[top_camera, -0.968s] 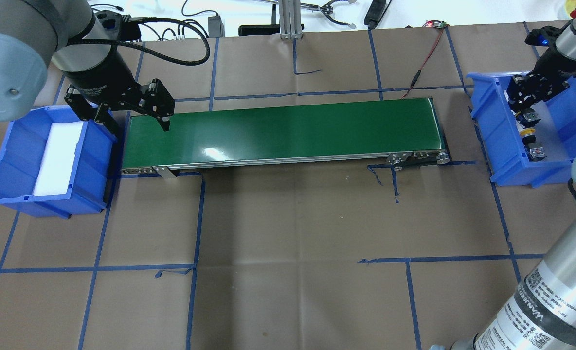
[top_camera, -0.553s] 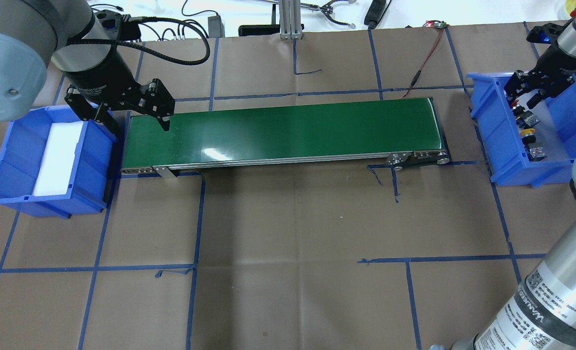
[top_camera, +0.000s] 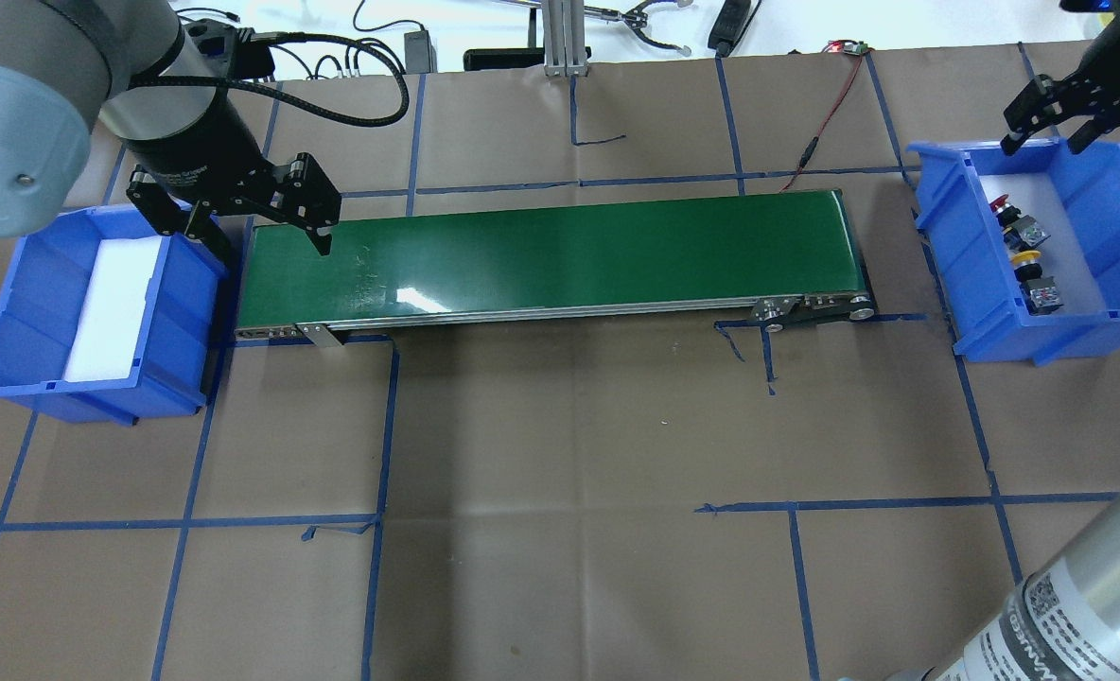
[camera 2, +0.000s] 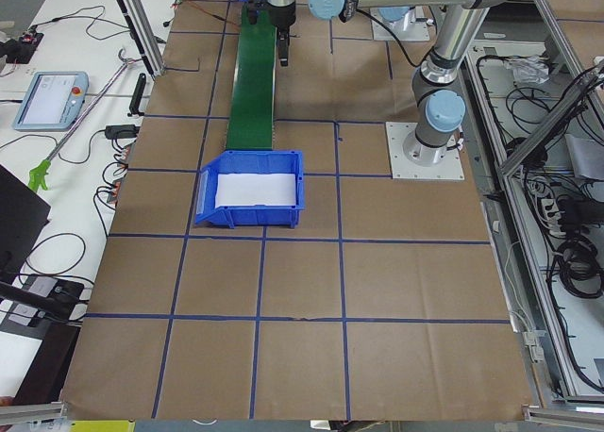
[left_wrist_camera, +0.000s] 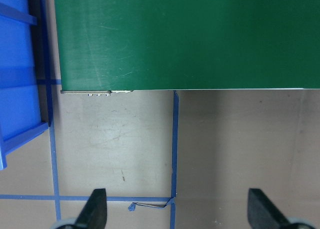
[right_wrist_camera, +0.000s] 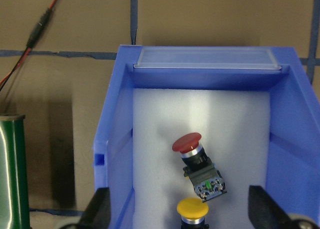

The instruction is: Transport two buttons from left to right

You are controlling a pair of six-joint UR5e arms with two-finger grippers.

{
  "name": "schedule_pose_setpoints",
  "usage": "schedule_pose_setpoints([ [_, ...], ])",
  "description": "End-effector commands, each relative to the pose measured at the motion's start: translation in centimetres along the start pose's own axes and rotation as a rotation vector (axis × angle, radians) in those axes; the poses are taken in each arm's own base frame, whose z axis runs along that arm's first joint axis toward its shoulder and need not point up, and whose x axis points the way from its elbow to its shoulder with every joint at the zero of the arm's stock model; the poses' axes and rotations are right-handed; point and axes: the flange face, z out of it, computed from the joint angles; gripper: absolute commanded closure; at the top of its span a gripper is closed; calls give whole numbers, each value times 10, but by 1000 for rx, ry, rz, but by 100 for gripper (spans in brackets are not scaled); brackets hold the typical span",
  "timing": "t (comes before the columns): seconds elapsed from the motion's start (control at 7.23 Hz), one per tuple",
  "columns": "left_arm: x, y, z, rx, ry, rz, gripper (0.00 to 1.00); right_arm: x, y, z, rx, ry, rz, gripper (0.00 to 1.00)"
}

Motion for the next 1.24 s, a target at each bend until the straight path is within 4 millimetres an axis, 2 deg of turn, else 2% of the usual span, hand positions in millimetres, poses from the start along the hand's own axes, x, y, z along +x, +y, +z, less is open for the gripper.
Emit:
schedule_pose_setpoints([
  [0.0,0,0,0,0,0,1,0,-52,15,-83,98,41,-47,0],
  [0.14,0,0,0,0,0,-1,0,-105,22,-115,133,68,-119,0],
  [0.28,0,-1,1,-2,0,-1,0,-133,32,-140,130,145,-104,0],
  [0.55,0,0,1,-2,0,1,0,-189,48,-147,49,114,10,0],
  [0.69,0,0,1,-2,0,1,0,-239,68,-166,64,113,29,0],
  [0.83,0,-1,1,-2,0,-1,0,-283,85,-168,37,101,10,0],
  [0.97,0,0,1,-2,0,1,0,-297,99,-150,-58,90,62,0],
  [1.11,0,-1,1,-2,0,-1,0,-301,110,-157,-56,82,68,0],
])
